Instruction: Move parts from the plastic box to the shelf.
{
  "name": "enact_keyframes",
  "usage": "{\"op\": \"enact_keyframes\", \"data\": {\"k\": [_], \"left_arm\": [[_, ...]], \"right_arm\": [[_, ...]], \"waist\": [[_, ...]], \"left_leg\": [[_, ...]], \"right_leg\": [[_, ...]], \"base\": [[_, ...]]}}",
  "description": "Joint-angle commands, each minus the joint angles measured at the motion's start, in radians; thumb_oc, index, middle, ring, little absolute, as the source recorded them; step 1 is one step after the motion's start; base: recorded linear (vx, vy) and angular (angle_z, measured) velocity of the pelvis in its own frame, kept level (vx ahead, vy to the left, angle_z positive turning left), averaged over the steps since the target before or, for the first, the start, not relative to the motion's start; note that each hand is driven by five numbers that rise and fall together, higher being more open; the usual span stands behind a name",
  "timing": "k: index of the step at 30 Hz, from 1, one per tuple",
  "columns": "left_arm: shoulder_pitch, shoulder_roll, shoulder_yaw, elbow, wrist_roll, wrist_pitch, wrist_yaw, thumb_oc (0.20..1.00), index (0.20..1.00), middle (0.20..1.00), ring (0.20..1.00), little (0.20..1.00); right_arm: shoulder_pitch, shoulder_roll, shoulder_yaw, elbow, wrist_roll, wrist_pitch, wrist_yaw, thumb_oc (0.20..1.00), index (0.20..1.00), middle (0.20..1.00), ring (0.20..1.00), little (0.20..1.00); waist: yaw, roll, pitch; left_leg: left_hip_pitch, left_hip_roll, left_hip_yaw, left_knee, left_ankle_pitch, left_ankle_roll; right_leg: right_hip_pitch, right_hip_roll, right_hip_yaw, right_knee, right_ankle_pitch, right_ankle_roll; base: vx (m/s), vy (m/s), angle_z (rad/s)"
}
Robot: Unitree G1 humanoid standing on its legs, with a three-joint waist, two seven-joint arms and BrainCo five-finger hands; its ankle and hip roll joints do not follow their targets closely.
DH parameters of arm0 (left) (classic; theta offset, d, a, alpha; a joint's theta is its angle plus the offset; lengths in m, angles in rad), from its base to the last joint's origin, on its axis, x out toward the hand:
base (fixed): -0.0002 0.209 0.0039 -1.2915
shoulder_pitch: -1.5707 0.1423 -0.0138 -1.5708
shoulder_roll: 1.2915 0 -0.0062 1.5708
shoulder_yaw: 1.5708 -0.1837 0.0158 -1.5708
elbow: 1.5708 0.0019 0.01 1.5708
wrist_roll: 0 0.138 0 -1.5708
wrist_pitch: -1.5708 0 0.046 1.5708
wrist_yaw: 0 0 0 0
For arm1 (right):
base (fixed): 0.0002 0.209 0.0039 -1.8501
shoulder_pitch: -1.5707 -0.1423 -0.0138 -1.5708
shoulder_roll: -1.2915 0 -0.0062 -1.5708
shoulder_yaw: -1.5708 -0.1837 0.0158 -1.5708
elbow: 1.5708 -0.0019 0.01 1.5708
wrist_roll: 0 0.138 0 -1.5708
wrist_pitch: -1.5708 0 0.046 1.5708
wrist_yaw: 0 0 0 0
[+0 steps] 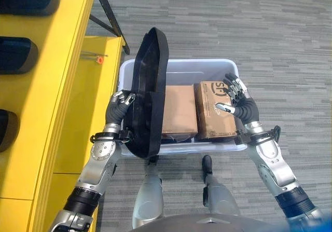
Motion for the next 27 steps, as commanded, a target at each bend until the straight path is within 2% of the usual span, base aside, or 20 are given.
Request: {"op": "enact_keyframes", "data": {"k": [1,9,10,12,14,15,16,18,19,21,23,24,26,27], "left_arm": [[0.003,0.016,0.054,-0.079,-0.056,-0.081,-0.037,0.200,0.200,0.200,0.200,0.200],[0.097,-0.029,0.074,-0.150,-0.088,-0.077,-0.065,0.200,0.200,0.200,0.200,0.200],[0.118,-0.043,0.082,-0.159,-0.103,-0.078,-0.072,0.200,0.200,0.200,0.200,0.200],[0.125,-0.053,0.084,-0.165,-0.116,-0.081,-0.075,0.200,0.200,0.200,0.200,0.200],[0.129,-0.057,0.087,-0.166,-0.116,-0.082,-0.077,0.200,0.200,0.200,0.200,0.200],[0.127,-0.067,0.080,-0.161,-0.129,-0.086,-0.077,0.200,0.200,0.200,0.200,0.200],[0.126,-0.068,0.080,-0.161,-0.129,-0.086,-0.077,0.200,0.200,0.200,0.200,0.200],[0.122,-0.075,0.072,-0.150,-0.128,-0.085,-0.080,0.200,0.200,0.200,0.200,0.200],[0.117,-0.077,0.072,-0.144,-0.118,-0.086,-0.075,0.200,0.200,0.200,0.200,0.200],[0.124,-0.078,0.075,-0.145,-0.125,-0.085,-0.085,0.200,0.200,0.200,0.200,0.200],[0.120,-0.093,0.076,-0.153,-0.113,-0.085,-0.088,0.200,0.200,0.200,0.200,0.200],[0.116,-0.105,0.078,-0.155,-0.113,-0.087,-0.091,0.200,0.200,0.200,0.200,0.200],[0.109,-0.112,0.081,-0.157,-0.113,-0.089,-0.093,0.200,0.200,0.200,0.200,0.200],[0.107,-0.115,0.082,-0.156,-0.112,-0.089,-0.090,0.200,0.200,0.200,0.200,0.200]], "right_arm": [[-0.004,-0.012,-0.040,-0.030,-0.009,-0.039,0.016,1.000,1.000,1.000,1.000,1.000],[-0.011,-0.015,-0.034,-0.025,0.000,-0.042,0.027,1.000,1.000,1.000,1.000,1.000],[-0.044,-0.022,-0.014,-0.015,0.007,-0.041,0.034,1.000,1.000,1.000,1.000,1.000],[-0.092,-0.027,0.017,-0.001,0.018,-0.040,0.043,1.000,1.000,1.000,1.000,1.000],[-0.111,-0.034,0.025,0.001,0.013,-0.041,0.045,1.000,1.000,1.000,1.000,1.000],[-0.158,-0.055,0.038,0.004,0.013,-0.043,0.046,1.000,1.000,1.000,1.000,1.000],[-0.160,-0.056,0.038,0.005,0.014,-0.044,0.046,1.000,1.000,1.000,1.000,1.000],[-0.179,-0.070,0.038,0.009,0.000,-0.045,0.035,1.000,1.000,1.000,1.000,1.000],[-0.184,-0.081,0.033,0.007,-0.004,-0.048,0.030,1.000,1.000,1.000,1.000,1.000],[-0.189,-0.085,0.029,0.006,-0.016,-0.047,0.029,1.000,1.000,1.000,1.000,1.000],[-0.155,-0.085,0.009,-0.007,-0.017,-0.050,0.031,1.000,1.000,1.000,1.000,1.000],[-0.122,-0.079,0.004,-0.019,-0.006,-0.050,0.040,1.000,1.000,1.000,1.000,1.000],[-0.082,-0.076,-0.005,-0.029,-0.005,-0.047,0.047,1.000,1.000,1.000,1.000,1.000],[-0.066,-0.075,-0.009,-0.032,-0.004,-0.044,0.046,1.000,1.000,1.000,1.000,1.000]], "waist": [[0.006,-0.005,-0.065],[0.022,0.030,-0.092],[0.035,0.041,-0.087],[0.052,0.047,-0.073],[0.054,0.050,-0.066],[0.072,0.057,-0.046],[0.069,0.058,-0.047],[0.071,0.061,-0.035],[0.075,0.057,-0.031],[0.077,0.050,-0.037],[0.057,0.039,-0.045],[0.037,0.046,-0.059],[0.015,0.056,-0.075],[0.005,0.064,-0.083]], "left_leg": [[0.011,0.043,-0.005,0.057,-0.091,0.029],[0.057,0.089,-0.037,0.028,-0.040,0.011],[0.057,0.108,-0.057,0.029,-0.006,0.004],[0.048,0.116,-0.074,0.024,0.035,-0.004],[0.040,0.118,-0.082,0.020,0.056,-0.008],[0.013,0.120,-0.080,0.002,0.123,-0.016],[0.012,0.120,-0.083,-0.001,0.126,-0.016],[-0.011,0.112,-0.032,-0.018,0.162,-0.012],[-0.027,0.098,-0.003,0.003,0.153,-0.007],[-0.012,0.070,0.005,0.039,0.100,0.002],[0.025,0.049,0.075,0.186,-0.016,0.018],[0.093,0.066,0.105,0.211,-0.038,0.016],[0.164,0.102,0.126,0.201,-0.022,0.007],[0.202,0.124,0.129,0.193,-0.030,-0.004]], "right_leg": [[0.035,-0.002,-0.063,0.116,-0.145,-0.024],[0.060,0.061,-0.089,0.202,-0.234,-0.070],[0.046,0.094,-0.109,0.258,-0.271,-0.096],[0.035,0.111,-0.129,0.273,-0.281,-0.114],[0.033,0.116,-0.142,0.270,-0.282,-0.122],[0.027,0.116,-0.173,0.264,-0.282,-0.132],[0.026,0.116,-0.177,0.264,-0.282,-0.133],[0.023,0.101,-0.209,0.262,-0.279,-0.138],[0.019,0.085,-0.224,0.254,-0.268,-0.138],[0.007,0.067,-0.235,0.229,-0.244,-0.130],[0.002,0.028,-0.281,0.201,-0.216,-0.136],[-0.004,0.016,-0.315,0.194,-0.208,-0.142],[-0.008,-0.003,-0.360,0.193,-0.202,-0.143],[-0.001,-0.008,-0.367,0.205,-0.223,-0.135]], "base": [[-0.02,-0.079,0.03],[-0.05,-0.120,0.07],[-0.14,-0.279,0.11],[-0.15,-0.227,0.25],[-0.11,-0.125,0.26],[-0.09,-0.092,0.38],[-0.10,-0.111,0.46],[-0.07,-0.046,0.67],[-0.13,-0.053,1.05],[-0.13,-0.052,1.05],[-0.17,-0.042,0.91],[-0.12,0.039,0.74],[-0.02,0.102,1.20],[0.01,0.134,1.74]]}}
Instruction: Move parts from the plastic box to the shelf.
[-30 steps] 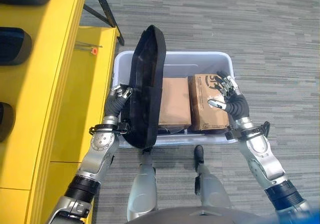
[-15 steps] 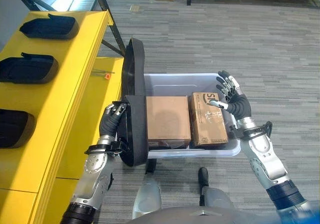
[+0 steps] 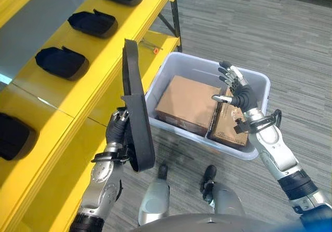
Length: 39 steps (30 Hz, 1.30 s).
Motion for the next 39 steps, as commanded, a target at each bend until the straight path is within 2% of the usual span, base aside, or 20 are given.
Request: {"op": "enact_keyframes", "data": {"k": [1,3,5,6,8,11,14,17,20,22,23,24,26,27,29,30,32,33,37,39], "left_arm": [[-0.009,0.021,0.056,-0.105,-0.003,-0.088,-0.006,0.200,0.200,0.200,0.200,0.200],[-0.005,0.013,0.053,-0.105,-0.021,-0.086,-0.011,0.200,0.200,0.200,0.200,0.200],[0.018,0.022,0.056,-0.125,-0.021,-0.074,-0.028,0.200,0.200,0.200,0.200,0.200],[0.022,0.030,0.066,-0.135,-0.019,-0.072,-0.031,0.200,0.200,0.200,0.200,0.200],[0.035,0.031,0.075,-0.140,-0.010,-0.070,-0.031,0.200,0.200,0.200,0.200,0.200],[0.042,0.035,0.084,-0.151,-0.006,-0.070,-0.032,0.200,0.200,0.200,0.200,0.200],[0.058,0.040,0.110,-0.166,0.031,-0.074,-0.030,0.200,0.200,0.200,0.200,0.200],[0.064,0.045,0.113,-0.165,0.058,-0.070,-0.031,0.200,0.200,0.200,0.200,0.200],[0.059,0.046,0.106,-0.159,0.067,-0.068,-0.037,0.200,0.200,0.200,0.200,0.200],[0.057,0.046,0.110,-0.156,0.067,-0.067,-0.035,0.200,0.200,0.200,0.200,0.200],[0.046,0.058,0.107,-0.149,0.071,-0.071,-0.027,0.200,0.200,0.200,0.200,0.200],[0.045,0.057,0.107,-0.148,0.071,-0.071,-0.027,0.200,0.200,0.200,0.200,0.200],[0.035,0.069,0.110,-0.135,0.083,-0.062,-0.026,0.200,0.200,0.200,0.200,0.200],[0.031,0.069,0.108,-0.127,0.087,-0.060,-0.022,0.200,0.200,0.200,0.200,0.200],[0.017,0.065,0.099,-0.107,0.092,-0.063,-0.013,0.200,0.200,0.200,0.200,0.200],[0.011,0.065,0.092,-0.100,0.102,-0.063,-0.014,0.200,0.200,0.200,0.200,0.200],[0.018,0.064,0.094,-0.110,0.110,-0.063,-0.018,0.200,0.200,0.200,0.200,0.200],[0.025,0.057,0.096,-0.108,0.109,-0.065,-0.017,0.200,0.200,0.200,0.200,0.200],[0.088,0.027,0.124,-0.123,0.072,-0.074,-0.024,0.200,0.200,0.200,0.200,0.200],[0.110,0.020,0.131,-0.140,0.049,-0.076,-0.033,0.200,0.200,0.200,0.200,0.200]], "right_arm": [[-0.004,0.003,-0.005,-0.041,-0.004,-0.049,0.014,1.000,1.000,1.000,1.000,1.000],[0.015,0.006,-0.014,-0.043,-0.004,-0.044,0.006,1.000,1.000,1.000,1.000,1.000],[0.042,0.009,-0.041,-0.042,-0.016,-0.035,0.000,1.000,1.000,1.000,1.000,1.000],[0.053,0.021,-0.053,-0.043,-0.005,-0.036,0.000,1.000,1.000,1.000,1.000,1.000],[0.066,0.030,-0.052,-0.042,-0.006,-0.029,0.008,1.000,1.000,1.000,1.000,1.000],[0.069,0.033,-0.049,-0.041,-0.014,-0.024,0.011,1.000,1.000,1.000,1.000,1.000],[0.068,0.052,-0.050,-0.032,-0.029,-0.018,0.012,1.000,1.000,1.000,1.000,1.000],[0.070,0.067,-0.045,-0.026,-0.043,-0.009,0.008,1.000,1.000,1.000,1.000,1.000],[0.076,0.087,-0.041,-0.014,-0.057,0.000,0.004,1.000,1.000,1.000,1.000,1.000],[0.078,0.099,-0.031,-0.006,-0.060,0.005,0.007,1.000,1.000,1.000,1.000,1.000],[0.058,0.105,-0.016,-0.007,-0.053,0.005,0.013,1.000,1.000,1.000,1.000,1.000],[0.057,0.105,-0.016,-0.006,-0.053,0.005,0.013,1.000,1.000,1.000,1.000,1.000],[0.055,0.101,0.000,-0.015,-0.036,0.007,0.032,1.000,1.000,1.000,1.000,1.000],[0.058,0.101,0.004,-0.016,-0.026,0.003,0.035,1.000,1.000,1.000,1.000,1.000],[0.056,0.096,0.019,-0.008,-0.013,-0.001,0.045,1.000,1.000,1.000,1.000,1.000],[0.051,0.095,0.031,0.002,-0.002,-0.003,0.047,1.000,1.000,1.000,1.000,1.000],[0.049,0.086,0.038,-0.002,0.004,-0.002,0.052,1.000,1.000,1.000,1.000,1.000],[0.040,0.085,0.047,-0.003,0.007,-0.001,0.055,1.000,1.000,1.000,1.000,1.000],[0.017,0.083,0.071,0.009,0.029,0.000,0.066,1.000,1.000,1.000,1.000,1.000],[0.014,0.076,0.074,-0.005,0.050,-0.004,0.074,1.000,1.000,1.000,1.000,1.000]], "waist": [[-0.019,0.035,-0.068],[-0.033,0.062,-0.083],[-0.026,0.074,-0.091],[-0.020,0.064,-0.094],[-0.011,0.056,-0.098],[-0.008,0.050,-0.100],[0.017,0.028,-0.111],[0.023,0.014,-0.118],[0.021,0.004,-0.129],[0.013,0.005,-0.134],[-0.016,0.008,-0.114],[-0.011,0.008,-0.113],[-0.018,0.011,-0.106],[-0.025,0.005,-0.106],[-0.042,-0.017,-0.118],[-0.047,-0.033,-0.122],[-0.044,-0.044,-0.129],[-0.039,-0.047,-0.132],[-0.001,-0.042,-0.160],[0.015,-0.041,-0.164]], "left_leg": [[0.053,0.111,-0.018,-0.150,0.199,0.026],[0.083,0.113,0.003,-0.224,0.188,0.022],[0.095,0.068,0.009,-0.322,0.119,0.033],[0.092,0.043,-0.001,-0.332,0.078,0.046],[0.091,0.014,-0.004,-0.326,0.041,0.064],[0.084,-0.007,-0.011,-0.315,0.023,0.075],[0.071,-0.077,-0.035,-0.283,-0.023,0.107],[0.064,-0.136,-0.059,-0.261,-0.045,0.132],[0.072,-0.192,-0.081,-0.263,-0.049,0.159],[0.089,-0.201,-0.083,-0.281,-0.045,0.172],[0.085,-0.202,-0.093,-0.298,0.003,0.194],[0.086,-0.200,-0.088,-0.301,0.003,0.192],[0.081,-0.192,-0.097,-0.328,0.043,0.204],[0.082,-0.193,-0.105,-0.329,0.047,0.203],[0.071,-0.206,-0.126,-0.322,0.057,0.201],[0.063,-0.218,-0.133,-0.309,0.057,0.201],[0.050,-0.231,-0.141,-0.289,0.055,0.201],[0.048,-0.234,-0.144,-0.284,0.053,0.200],[0.029,-0.224,-0.113,-0.285,0.055,0.193],[0.000,-0.210,-0.097,-0.274,0.070,0.175]], "right_leg": [[0.008,0.016,0.091,0.036,-0.136,0.103],[-0.004,0.002,0.064,0.060,-0.130,0.117],[0.001,-0.032,0.048,0.062,-0.084,0.147],[0.019,-0.059,0.038,0.043,-0.046,0.172],[0.038,-0.087,0.033,0.024,-0.011,0.195],[0.046,-0.103,0.031,0.017,0.005,0.207],[0.084,-0.173,0.014,-0.022,0.068,0.255],[0.104,-0.224,0.006,-0.028,0.109,0.277],[0.120,-0.273,0.005,-0.021,0.147,0.293],[0.105,-0.282,0.033,0.015,0.152,0.284],[0.033,-0.203,0.175,0.113,0.121,0.230],[0.024,-0.203,0.183,0.124,0.115,0.228],[-0.028,-0.037,0.244,0.234,-0.007,0.188],[-0.029,0.017,0.264,0.249,-0.048,0.176],[-0.040,0.144,0.346,0.239,-0.100,0.153],[-0.042,0.188,0.386,0.242,-0.104,0.152],[-0.036,0.215,0.420,0.251,-0.105,0.146],[-0.014,0.208,0.429,0.224,-0.109,0.144],[0.067,0.195,0.454,0.039,-0.090,0.139],[0.102,0.191,0.449,-0.056,-0.064,0.138]], "base": [[0.03,0.138,1.48],[-0.06,0.154,0.80],[-0.03,0.350,1.02],[0.01,0.398,1.02],[0.00,0.227,0.71],[0.00,0.142,0.28],[0.00,0.290,0.10],[0.01,0.285,0.25],[0.02,0.312,0.38],[-0.01,0.289,0.34],[-0.08,0.245,0.40],[-0.13,0.257,0.46],[-0.05,0.142,0.10],[-0.02,0.070,-0.23],[0.00,-0.008,0.03],[0.00,-0.015,0.47],[-0.02,-0.038,0.66],[-0.05,-0.090,0.36],[-0.07,-0.113,-0.01],[-0.14,-0.176,-0.42]]}}
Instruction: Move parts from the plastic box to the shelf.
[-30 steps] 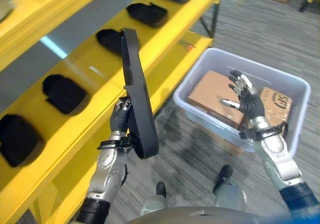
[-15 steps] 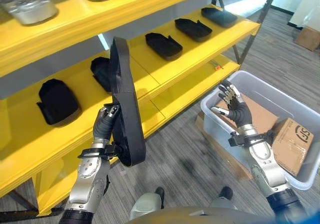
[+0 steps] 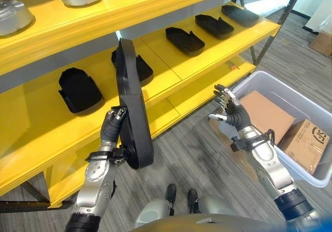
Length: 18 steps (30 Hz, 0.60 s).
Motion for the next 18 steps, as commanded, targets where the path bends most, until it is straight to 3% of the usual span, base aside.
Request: {"op": "enact_keyframes", "data": {"k": [1,5,8,10,11,13,14,16,18], "left_arm": [[-0.003,0.023,0.051,-0.099,-0.039,-0.078,-0.015,0.200,0.200,0.200,0.200,0.200],[0.014,0.014,0.041,-0.108,-0.054,-0.073,-0.038,0.200,0.200,0.200,0.200,0.200],[-0.001,0.014,0.037,-0.105,-0.068,-0.069,-0.045,0.200,0.200,0.200,0.200,0.200],[0.005,0.012,0.045,-0.091,-0.067,-0.068,-0.043,0.200,0.200,0.200,0.200,0.200],[0.005,0.011,0.044,-0.090,-0.067,-0.069,-0.043,0.200,0.200,0.200,0.200,0.200],[-0.014,0.008,0.042,-0.080,-0.085,-0.063,-0.034,0.200,0.200,0.200,0.200,0.200],[-0.021,0.009,0.041,-0.079,-0.088,-0.064,-0.026,0.200,0.200,0.200,0.200,0.200],[-0.033,0.010,0.040,-0.072,-0.095,-0.066,-0.017,0.200,0.200,0.200,0.200,0.200],[-0.051,0.015,0.035,-0.065,-0.083,-0.068,-0.007,0.200,0.200,0.200,0.200,0.200]], "right_arm": [[-0.033,-0.002,0.014,-0.039,0.060,-0.057,0.015,1.000,1.000,1.000,1.000,1.000],[-0.028,-0.032,0.002,-0.057,0.071,-0.063,0.021,1.000,1.000,1.000,1.000,1.000],[-0.044,-0.051,-0.008,-0.062,0.053,-0.065,0.006,1.000,1.000,1.000,1.000,1.000],[-0.026,-0.053,-0.022,-0.064,0.057,-0.068,0.006,1.000,1.000,1.000,1.000,1.000],[-0.025,-0.053,-0.022,-0.065,0.057,-0.068,0.006,1.000,1.000,1.000,1.000,1.000],[0.006,-0.053,-0.035,-0.064,0.065,-0.072,0.002,1.000,1.000,1.000,1.000,1.000],[0.017,-0.064,-0.039,-0.068,0.063,-0.071,-0.001,1.000,1.000,1.000,1.000,1.000],[0.017,-0.075,-0.045,-0.062,0.054,-0.076,-0.021,1.000,1.000,1.000,1.000,1.000],[0.012,-0.078,-0.058,-0.065,0.037,-0.083,-0.042,1.000,1.000,1.000,1.000,1.000]], "waist": [[0.015,-0.023,-0.052],[0.014,-0.010,-0.020],[-0.005,-0.007,0.013],[-0.014,-0.014,0.014],[-0.015,-0.013,0.014],[-0.044,0.003,0.001],[-0.052,0.025,-0.002],[-0.052,0.045,0.005],[-0.048,0.057,0.022]], "left_leg": [[-0.017,-0.010,0.041,0.004,-0.077,0.016],[-0.076,-0.028,0.030,0.102,-0.085,-0.011],[-0.083,0.050,0.101,0.157,-0.109,-0.037],[-0.049,0.146,0.086,0.159,-0.097,-0.045],[-0.048,0.147,0.085,0.157,-0.096,-0.047],[-0.012,0.297,0.063,0.100,0.027,-0.073],[-0.008,0.370,0.057,0.029,0.136,-0.101],[-0.034,0.440,0.074,-0.075,0.257,-0.143],[-0.056,0.457,0.106,-0.093,0.300,-0.170]], "right_leg": [[0.091,-0.058,-0.011,-0.164,0.042,0.085],[0.111,-0.069,-0.047,-0.204,0.059,0.074],[0.076,-0.094,-0.067,-0.148,0.046,0.066],[0.043,-0.116,-0.063,-0.106,0.031,0.058],[0.042,-0.116,-0.064,-0.103,0.029,0.057],[-0.006,-0.140,-0.078,-0.050,0.013,0.059],[-0.044,-0.152,-0.093,-0.002,-0.002,0.064],[-0.089,-0.180,-0.112,0.092,-0.033,0.072],[-0.097,-0.201,-0.128,0.144,-0.054,0.079]], "base": [[-0.15,-0.154,-0.58],[-0.15,-0.082,0.03],[-0.16,0.002,0.50],[-0.11,0.022,0.54],[-0.05,0.083,0.23],[-0.06,0.211,0.49],[-0.07,0.305,0.87],[-0.04,0.331,0.73],[0.01,0.207,0.45]]}}
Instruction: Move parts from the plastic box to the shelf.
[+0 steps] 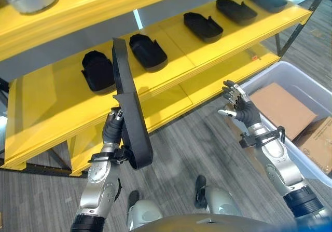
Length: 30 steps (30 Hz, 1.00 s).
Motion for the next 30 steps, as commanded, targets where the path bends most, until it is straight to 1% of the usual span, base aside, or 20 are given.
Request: {"op": "enact_keyframes", "data": {"k": [1,2,3,4,6,8,9,10,11,13,14,15,16,17,21,22,24,26,29,30], "left_arm": [[0.044,0.044,0.056,-0.106,-0.032,-0.070,0.015,0.200,0.200,0.200,0.200,0.200],[0.045,0.042,0.055,-0.101,-0.035,-0.069,0.010,0.200,0.200,0.200,0.200,0.200],[0.051,0.045,0.056,-0.103,-0.033,-0.068,0.009,0.200,0.200,0.200,0.200,0.200],[0.067,0.048,0.068,-0.119,-0.025,-0.070,0.009,0.200,0.200,0.200,0.200,0.200],[0.074,0.047,0.080,-0.124,-0.023,-0.069,0.008,0.200,0.200,0.200,0.200,0.200],[0.073,0.057,0.080,-0.126,-0.022,-0.069,0.006,0.200,0.200,0.200,0.200,0.200],[0.073,0.057,0.080,-0.126,-0.022,-0.069,0.006,0.200,0.200,0.200,0.200,0.200],[0.069,0.071,0.088,-0.130,-0.019,-0.069,0.008,0.200,0.200,0.200,0.200,0.200],[0.070,0.072,0.087,-0.131,-0.019,-0.069,0.008,0.200,0.200,0.200,0.200,0.200],[0.074,0.086,0.089,-0.135,-0.005,-0.066,0.003,0.200,0.200,0.200,0.200,0.200],[0.074,0.086,0.089,-0.135,-0.005,-0.066,0.003,0.200,0.200,0.200,0.200,0.200],[0.078,0.096,0.093,-0.145,0.010,-0.065,0.003,0.200,0.200,0.200,0.200,0.200],[0.078,0.097,0.093,-0.145,0.010,-0.065,0.003,0.200,0.200,0.200,0.200,0.200],[0.084,0.108,0.108,-0.154,0.024,-0.066,0.002,0.200,0.200,0.200,0.200,0.200],[0.088,0.121,0.116,-0.161,0.038,-0.058,0.003,0.200,0.200,0.200,0.200,0.200],[0.080,0.128,0.113,-0.160,0.058,-0.055,0.002,0.200,0.200,0.200,0.200,0.200],[0.080,0.129,0.114,-0.160,0.058,-0.055,0.002,0.200,0.200,0.200,0.200,0.200],[0.071,0.135,0.116,-0.151,0.068,-0.050,0.006,0.200,0.200,0.200,0.200,0.200],[0.070,0.143,0.112,-0.151,0.064,-0.049,-0.006,0.200,0.200,0.200,0.200,0.200],[0.074,0.149,0.116,-0.154,0.064,-0.048,-0.007,0.200,0.200,0.200,0.200,0.200]], "right_arm": [[0.007,0.011,0.004,-0.064,-0.011,-0.073,-0.028,1.000,1.000,1.000,1.000,1.000],[0.010,0.009,0.001,-0.062,-0.015,-0.073,-0.029,1.000,1.000,1.000,1.000,1.000],[0.010,0.013,0.001,-0.061,-0.019,-0.073,-0.029,1.000,1.000,1.000,1.000,1.000],[0.021,0.018,-0.008,-0.065,-0.027,-0.076,-0.032,1.000,1.000,1.000,1.000,1.000],[0.041,0.023,-0.026,-0.074,-0.032,-0.073,-0.033,1.000,1.000,1.000,1.000,1.000],[0.066,0.035,-0.039,-0.079,-0.034,-0.067,-0.035,1.000,1.000,1.000,1.000,1.000],[0.066,0.035,-0.039,-0.079,-0.034,-0.067,-0.035,1.000,1.000,1.000,1.000,1.000],[0.091,0.045,-0.056,-0.083,-0.031,-0.065,-0.036,1.000,1.000,1.000,1.000,1.000],[0.092,0.046,-0.057,-0.084,-0.031,-0.064,-0.035,1.000,1.000,1.000,1.000,1.000],[0.119,0.050,-0.069,-0.092,-0.036,-0.058,-0.028,1.000,1.000,1.000,1.000,1.000],[0.119,0.050,-0.069,-0.092,-0.036,-0.058,-0.028,1.000,1.000,1.000,1.000,1.000],[0.130,0.057,-0.074,-0.096,-0.037,-0.053,-0.020,1.000,1.000,1.000,1.000,1.000],[0.130,0.057,-0.073,-0.096,-0.037,-0.053,-0.020,1.000,1.000,1.000,1.000,1.000],[0.142,0.062,-0.077,-0.101,-0.034,-0.049,-0.007,1.000,1.000,1.000,1.000,1.000],[0.155,0.075,-0.075,-0.107,-0.032,-0.039,0.007,1.000,1.000,1.000,1.000,1.000],[0.150,0.081,-0.065,-0.100,-0.041,-0.032,0.013,1.000,1.000,1.000,1.000,1.000],[0.150,0.082,-0.065,-0.099,-0.042,-0.032,0.013,1.000,1.000,1.000,1.000,1.000],[0.124,0.096,-0.047,-0.093,-0.049,-0.025,0.016,1.000,1.000,1.000,1.000,1.000],[0.091,0.112,-0.030,-0.089,-0.055,-0.024,0.007,1.000,1.000,1.000,1.000,1.000],[0.083,0.120,-0.021,-0.090,-0.051,-0.025,0.007,1.000,1.000,1.000,1.000,1.000]], "waist": [[0.015,-0.005,-0.041],[0.015,0.001,-0.037],[0.021,0.006,-0.034],[0.034,0.011,-0.026],[0.039,0.004,-0.020],[0.041,-0.010,-0.011],[0.040,-0.010,-0.011],[0.050,-0.023,-0.008],[0.046,-0.024,-0.007],[0.049,-0.035,-0.008],[0.049,-0.035,-0.008],[0.055,-0.048,-0.013],[0.054,-0.048,-0.013],[0.064,-0.063,-0.024],[0.076,-0.092,-0.043],[0.084,-0.107,-0.052],[0.082,-0.108,-0.053],[0.100,-0.131,-0.060],[0.112,-0.142,-0.067],[0.115,-0.141,-0.073]], "left_leg": [[-0.071,-0.020,0.035,-0.116,0.336,-0.001],[-0.057,-0.019,0.039,-0.123,0.296,-0.004],[-0.056,-0.014,0.030,-0.126,0.292,-0.014],[-0.049,-0.024,0.008,-0.121,0.264,-0.018],[-0.051,-0.042,0.010,-0.107,0.192,-0.008],[-0.073,-0.081,-0.008,-0.026,0.121,0.002],[-0.074,-0.081,-0.010,-0.024,0.120,0.002],[-0.095,-0.121,-0.026,0.031,0.073,0.008],[-0.100,-0.125,-0.031,0.040,0.069,0.010],[-0.116,-0.169,-0.048,0.095,0.015,0.020],[-0.116,-0.169,-0.048,0.095,0.015,0.020],[-0.131,-0.210,-0.064,0.134,-0.020,0.029],[-0.132,-0.211,-0.065,0.136,-0.021,0.029],[-0.144,-0.244,-0.076,0.159,-0.048,0.039],[-0.174,-0.305,-0.098,0.212,-0.091,0.057],[-0.185,-0.326,-0.106,0.230,-0.107,0.068],[-0.188,-0.328,-0.107,0.234,-0.109,0.069],[-0.200,-0.364,-0.104,0.276,-0.152,0.102],[-0.220,-0.414,-0.089,0.321,-0.187,0.134],[-0.222,-0.430,-0.080,0.327,-0.196,0.148]], "right_leg": [[0.048,-0.028,0.092,-0.043,-0.022,0.112],[0.043,-0.028,0.095,-0.023,-0.031,0.117],[0.038,-0.029,0.100,-0.008,-0.030,0.122],[0.040,-0.045,0.102,0.008,-0.031,0.133],[0.056,-0.076,0.089,0.011,-0.029,0.148],[0.089,-0.116,0.072,-0.006,-0.015,0.162],[0.090,-0.116,0.071,-0.007,-0.015,0.163],[0.122,-0.150,0.059,-0.030,0.002,0.179],[0.126,-0.153,0.055,-0.032,0.002,0.181],[0.171,-0.187,0.037,-0.066,0.018,0.195],[0.171,-0.187,0.037,-0.066,0.018,0.195],[0.198,-0.210,0.029,-0.092,0.029,0.207],[0.199,-0.211,0.027,-0.092,0.029,0.207],[0.220,-0.232,0.015,-0.110,0.036,0.216],[0.248,-0.270,-0.002,-0.125,0.049,0.229],[0.256,-0.279,0.003,-0.136,0.059,0.235],[0.255,-0.281,0.002,-0.137,0.060,0.237],[0.264,-0.307,0.015,-0.150,0.105,0.252],[0.276,-0.347,0.040,-0.190,0.222,0.267],[0.268,-0.362,0.046,-0.182,0.269,0.262]], "base": [[0.03,0.116,0.37],[0.00,0.131,0.26],[0.00,0.292,-0.06],[-0.01,0.321,-0.17],[0.01,0.278,0.13],[0.03,0.183,0.66],[0.05,0.209,0.61],[0.03,0.154,0.43],[0.06,0.223,0.36],[0.05,0.157,0.52],[0.06,0.236,0.48],[0.03,0.152,0.30],[0.07,0.270,0.24],[0.05,0.182,0.26],[0.05,0.186,0.30],[0.03,0.123,0.17],[0.02,0.102,0.16],[0.04,0.220,0.17],[0.03,0.253,-0.01],[0.02,0.320,0.01]]}}
